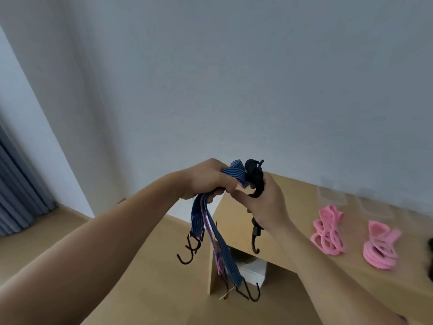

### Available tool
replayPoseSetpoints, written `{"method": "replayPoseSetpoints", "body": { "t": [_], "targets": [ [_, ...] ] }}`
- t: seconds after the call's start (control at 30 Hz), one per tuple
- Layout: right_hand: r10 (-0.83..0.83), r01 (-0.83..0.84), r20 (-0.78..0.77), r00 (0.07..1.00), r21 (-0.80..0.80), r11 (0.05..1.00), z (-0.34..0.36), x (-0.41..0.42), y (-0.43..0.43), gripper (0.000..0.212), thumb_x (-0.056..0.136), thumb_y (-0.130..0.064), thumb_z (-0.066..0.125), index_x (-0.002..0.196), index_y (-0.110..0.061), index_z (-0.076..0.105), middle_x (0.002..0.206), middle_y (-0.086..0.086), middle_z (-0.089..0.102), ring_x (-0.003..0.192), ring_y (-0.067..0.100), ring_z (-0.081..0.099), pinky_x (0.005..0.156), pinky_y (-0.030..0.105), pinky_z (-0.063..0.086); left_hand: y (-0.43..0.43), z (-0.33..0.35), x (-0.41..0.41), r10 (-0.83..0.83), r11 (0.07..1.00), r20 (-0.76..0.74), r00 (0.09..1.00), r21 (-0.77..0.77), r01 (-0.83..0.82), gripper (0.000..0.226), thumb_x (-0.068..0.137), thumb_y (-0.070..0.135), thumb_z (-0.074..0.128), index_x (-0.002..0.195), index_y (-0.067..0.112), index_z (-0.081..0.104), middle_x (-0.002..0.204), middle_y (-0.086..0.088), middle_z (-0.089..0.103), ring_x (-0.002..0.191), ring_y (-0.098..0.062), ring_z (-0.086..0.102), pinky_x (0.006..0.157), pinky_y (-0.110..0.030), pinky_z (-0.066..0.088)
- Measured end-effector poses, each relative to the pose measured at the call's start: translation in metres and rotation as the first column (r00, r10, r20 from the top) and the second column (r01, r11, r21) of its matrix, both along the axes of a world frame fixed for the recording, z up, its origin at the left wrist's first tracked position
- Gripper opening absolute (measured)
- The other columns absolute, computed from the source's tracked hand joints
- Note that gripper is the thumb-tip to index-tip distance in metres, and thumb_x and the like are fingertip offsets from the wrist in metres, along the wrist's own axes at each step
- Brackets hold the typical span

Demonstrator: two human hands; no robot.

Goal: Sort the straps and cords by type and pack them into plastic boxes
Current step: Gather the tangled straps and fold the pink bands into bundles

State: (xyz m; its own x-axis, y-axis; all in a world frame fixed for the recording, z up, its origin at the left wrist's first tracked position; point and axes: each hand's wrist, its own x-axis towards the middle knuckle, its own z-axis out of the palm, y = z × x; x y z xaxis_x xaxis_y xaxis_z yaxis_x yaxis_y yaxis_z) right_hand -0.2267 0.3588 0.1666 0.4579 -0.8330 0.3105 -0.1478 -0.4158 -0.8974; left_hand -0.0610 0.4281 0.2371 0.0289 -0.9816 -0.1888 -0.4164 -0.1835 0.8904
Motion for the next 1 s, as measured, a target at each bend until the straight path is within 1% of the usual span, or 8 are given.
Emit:
{"method": "replayPoseSetpoints", "body": {
  "t": [0.1, 0.27, 0.37, 0.57, 0.7, 0.83, 0.9, 1.0],
  "targets": [
    [-0.212, 0.212, 0.027, 0.977, -0.007, 0.977, 0.008, -0.013, -0.010, 0.050, 0.070, -0.038, 0.085, 0.108, -0.022, 0.058, 0.088, -0.014, 0.059, 0.067, 0.014, 0.060, 0.059, 0.044, 0.057, -0.017, 0.009, 0.003, -0.039, 0.999, 0.128, 0.991, -0.033, 0.044, 0.020, 0.077, 0.018, 0.069, 0.072, 0.007, 0.053, 0.046, 0.003, 0.046, 0.039, -0.015, 0.039, 0.042, -0.023, 0.036],
    [-0.038, 0.014, 0.173, 0.984, 0.139, 0.990, 0.005, -0.020, 0.000, 0.034, 0.072, -0.018, 0.081, 0.099, -0.017, 0.060, 0.056, 0.001, 0.059, 0.044, 0.019, 0.052, 0.047, 0.031, 0.045, -0.041, 0.007, -0.030, -0.123, 0.963, 0.220, 0.968, -0.208, 0.170, 0.037, 0.067, 0.039, 0.072, 0.079, 0.007, 0.057, 0.052, 0.003, 0.054, 0.039, -0.014, 0.048, 0.041, -0.022, 0.039],
    [-0.135, 0.049, 0.309, 0.941, 0.271, 0.961, -0.006, -0.030, 0.008, 0.041, 0.074, -0.023, 0.078, 0.099, -0.002, 0.054, 0.054, 0.008, 0.052, 0.036, 0.021, 0.042, 0.046, 0.034, 0.040, -0.059, -0.001, -0.046, -0.057, 0.963, -0.073, 0.996, -0.267, 0.035, 0.041, 0.064, 0.043, 0.075, 0.082, 0.011, 0.054, 0.054, -0.001, 0.056, 0.039, -0.019, 0.046, 0.045, -0.025, 0.037],
    [-0.387, 0.293, 0.317, 0.866, 0.307, 0.906, -0.023, -0.039, 0.028, 0.052, 0.067, -0.014, 0.088, 0.101, 0.002, 0.053, 0.078, 0.014, 0.058, 0.046, 0.014, 0.053, 0.040, 0.026, 0.040, -0.091, -0.018, -0.096, 0.055, 0.981, -0.574, 0.817, -0.119, -0.150, 0.035, 0.077, 0.029, 0.080, 0.070, 0.011, 0.050, 0.050, -0.006, 0.046, 0.038, -0.022, 0.043, 0.045, -0.028, 0.041],
    [-0.524, 0.432, 0.317, 0.791, 0.318, 0.844, -0.020, -0.078, 0.032, 0.034, 0.072, -0.007, 0.085, 0.097, -0.006, 0.061, 0.070, 0.005, 0.064, 0.049, 0.015, 0.057, 0.040, 0.024, 0.041, -0.099, -0.024, -0.142, -0.008, 0.995, -0.726, 0.687, 0.065, 0.081, 0.038, 0.081, 0.036, 0.077, 0.087, 0.003, 0.059, 0.061, -0.009, 0.059, 0.052, -0.025, 0.060, 0.054, -0.029, 0.051],
    [-0.588, 0.495, 0.370, 0.720, 0.320, 0.808, -0.009, -0.134, 0.031, 0.022, 0.072, -0.010, 0.077, 0.088, -0.010, 0.063, 0.069, 0.013, 0.063, 0.052, 0.030, 0.056, 0.045, 0.034, 0.047, -0.103, -0.037, -0.179, -0.381, 0.916, -0.657, 0.651, -0.173, 0.362, 0.038, 0.075, 0.044, 0.073, 0.091, 0.011, 0.068, 0.083, -0.002, 0.067, 0.079, -0.017, 0.065, 0.075, -0.031, 0.052],
    [-0.617, 0.557, 0.365, 0.697, 0.265, 0.787, -0.003, -0.163, 0.027, 0.018, 0.075, -0.008, 0.078, 0.082, -0.017, 0.064, 0.060, 0.001, 0.061, 0.045, 0.017, 0.056, 0.041, 0.026, 0.044, -0.100, -0.050, -0.198, -0.476, 0.878, -0.544, 0.691, -0.244, 0.413, 0.028, 0.077, 0.040, 0.072, 0.096, 0.019, 0.071, 0.087, 0.004, 0.070, 0.082, -0.009, 0.067, 0.072, -0.020, 0.051],
    [-0.566, 0.541, 0.203, 0.799, 0.166, 0.824, 0.001, -0.206, 0.023, 0.020, 0.073, -0.008, 0.074, 0.084, -0.019, 0.060, 0.053, -0.009, 0.057, 0.044, 0.007, 0.054, 0.043, 0.022, 0.043, -0.090, -0.067, -0.241, -0.557, 0.813, -0.533, 0.637, -0.195, 0.548, 0.026, 0.082, 0.031, 0.071, 0.093, 0.007, 0.069, 0.082, -0.017, 0.066, 0.074, -0.029, 0.063, 0.064, -0.026, 0.053]
  ]
}}
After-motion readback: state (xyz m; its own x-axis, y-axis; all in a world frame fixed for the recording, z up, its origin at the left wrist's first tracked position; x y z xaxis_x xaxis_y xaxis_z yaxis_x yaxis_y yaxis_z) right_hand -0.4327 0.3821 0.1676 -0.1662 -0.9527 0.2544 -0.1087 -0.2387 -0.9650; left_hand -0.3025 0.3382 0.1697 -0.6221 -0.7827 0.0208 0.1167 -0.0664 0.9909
